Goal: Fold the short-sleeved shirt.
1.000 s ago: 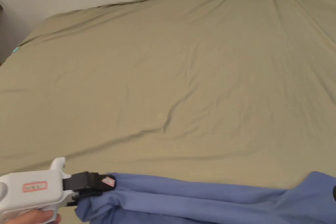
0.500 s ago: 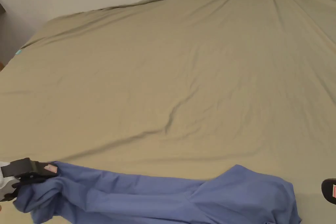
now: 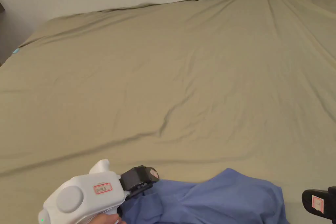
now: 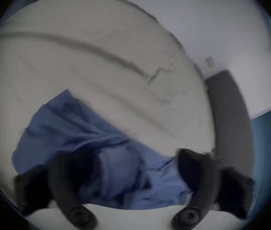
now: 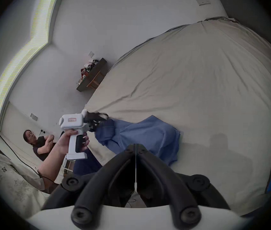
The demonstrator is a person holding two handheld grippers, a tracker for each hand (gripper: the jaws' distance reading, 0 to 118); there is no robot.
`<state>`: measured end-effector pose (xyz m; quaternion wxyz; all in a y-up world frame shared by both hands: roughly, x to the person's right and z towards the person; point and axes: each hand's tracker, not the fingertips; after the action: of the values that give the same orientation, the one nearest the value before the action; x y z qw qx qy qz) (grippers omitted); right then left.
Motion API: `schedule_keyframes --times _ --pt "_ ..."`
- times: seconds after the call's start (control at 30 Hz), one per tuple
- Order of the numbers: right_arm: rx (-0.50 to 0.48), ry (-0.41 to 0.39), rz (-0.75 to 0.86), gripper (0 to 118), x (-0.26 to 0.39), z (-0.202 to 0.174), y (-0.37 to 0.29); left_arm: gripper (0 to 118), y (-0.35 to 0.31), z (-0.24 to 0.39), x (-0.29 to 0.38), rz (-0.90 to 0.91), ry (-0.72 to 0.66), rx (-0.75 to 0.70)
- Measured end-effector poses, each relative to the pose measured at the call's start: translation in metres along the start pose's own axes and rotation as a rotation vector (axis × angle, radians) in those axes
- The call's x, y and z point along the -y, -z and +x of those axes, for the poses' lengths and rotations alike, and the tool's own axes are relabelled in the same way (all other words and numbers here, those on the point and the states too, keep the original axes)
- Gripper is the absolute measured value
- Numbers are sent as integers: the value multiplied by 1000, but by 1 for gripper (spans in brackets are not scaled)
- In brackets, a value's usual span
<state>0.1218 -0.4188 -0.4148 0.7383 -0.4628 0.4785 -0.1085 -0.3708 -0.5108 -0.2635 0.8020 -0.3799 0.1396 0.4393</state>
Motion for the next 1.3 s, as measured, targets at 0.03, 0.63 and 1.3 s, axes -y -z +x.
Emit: schedule_keyframes --times 0.03,0.63,1.3 --pt "5 -3 2 3 2 1 -3 116 -13 0 -1 64 -34 71" --pt "-15 23 2 3 7 1 -2 16 32 66 85 -22 716 -418" --pt "-68 3 37 3 3 -1 -14 118 -61 -10 -51 -290 508 152"
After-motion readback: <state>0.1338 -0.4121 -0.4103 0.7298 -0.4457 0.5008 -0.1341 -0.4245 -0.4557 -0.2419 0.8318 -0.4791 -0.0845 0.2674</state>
